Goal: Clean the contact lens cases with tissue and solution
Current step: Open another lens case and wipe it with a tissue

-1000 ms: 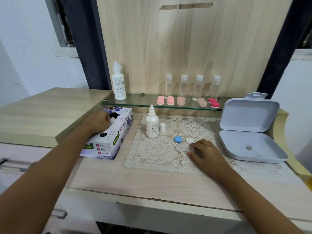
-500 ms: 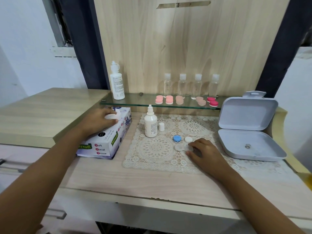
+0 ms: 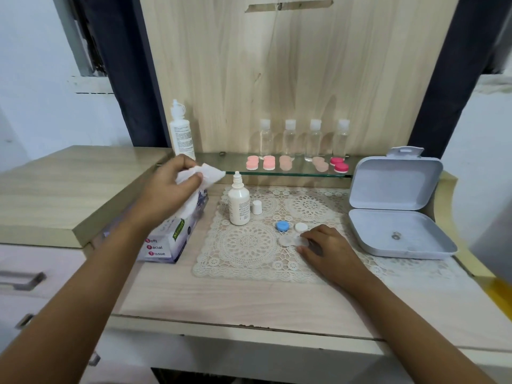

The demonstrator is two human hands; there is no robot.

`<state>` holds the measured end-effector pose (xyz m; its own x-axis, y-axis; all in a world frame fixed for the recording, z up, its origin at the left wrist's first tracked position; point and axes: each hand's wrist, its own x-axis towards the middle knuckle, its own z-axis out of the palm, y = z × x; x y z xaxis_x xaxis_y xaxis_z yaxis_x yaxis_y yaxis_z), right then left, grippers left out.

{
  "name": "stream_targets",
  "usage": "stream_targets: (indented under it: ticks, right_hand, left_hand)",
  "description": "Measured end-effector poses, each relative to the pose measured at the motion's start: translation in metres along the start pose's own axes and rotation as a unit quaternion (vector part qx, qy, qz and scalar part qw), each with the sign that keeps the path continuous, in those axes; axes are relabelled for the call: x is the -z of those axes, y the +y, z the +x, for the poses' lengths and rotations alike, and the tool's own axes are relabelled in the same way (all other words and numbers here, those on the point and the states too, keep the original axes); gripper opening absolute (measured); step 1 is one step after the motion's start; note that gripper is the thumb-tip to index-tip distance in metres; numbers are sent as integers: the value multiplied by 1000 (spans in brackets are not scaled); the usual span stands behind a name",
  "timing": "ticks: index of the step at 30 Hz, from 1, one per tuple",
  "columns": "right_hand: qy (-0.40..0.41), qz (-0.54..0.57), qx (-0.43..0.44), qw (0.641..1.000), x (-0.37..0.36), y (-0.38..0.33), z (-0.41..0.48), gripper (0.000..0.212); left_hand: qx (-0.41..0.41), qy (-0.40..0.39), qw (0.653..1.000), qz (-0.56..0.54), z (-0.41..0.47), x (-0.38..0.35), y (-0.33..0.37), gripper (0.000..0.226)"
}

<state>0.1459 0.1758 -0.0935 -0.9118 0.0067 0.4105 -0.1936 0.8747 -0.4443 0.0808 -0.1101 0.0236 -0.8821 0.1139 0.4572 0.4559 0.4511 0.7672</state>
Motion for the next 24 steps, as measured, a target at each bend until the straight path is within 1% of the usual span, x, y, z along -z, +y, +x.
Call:
stream_targets:
  ticks: [3, 5, 8, 10, 13, 16, 20, 24]
  right_hand:
    - [-2, 5, -3, 1000, 0, -1, 0, 26]
    - [-4, 6, -7, 1000, 0, -1, 0, 26]
    - [-6, 8, -10, 1000, 0, -1, 0, 26]
    - [-7, 9, -13, 1000, -1, 0, 0, 26]
    - [-10, 7, -13, 1000, -1, 1, 1, 27]
    - [-11, 7, -12, 1000, -2, 1, 1, 26]
    - [-9, 15, -13, 1000, -3, 1, 1, 28]
    - [-10, 23, -16, 1000, -3, 1, 0, 24]
  left_hand:
    - [-17, -30, 999, -16, -18, -25, 8, 15]
    - [-29, -74, 997, -5, -27, -43, 5, 14]
    - [-19, -146, 989, 15, -33, -70, -5, 9]
    - [-32, -181, 983, 26, -34, -88, -8, 13]
    - [-27, -219, 975, 40, -33, -112, -15, 13]
    - [-54, -242, 966, 77, -33, -129, -19, 20]
    - [-89, -254, 957, 112, -29, -140, -18, 27]
    - [-144, -242, 950, 134, -28, -145, -22, 22]
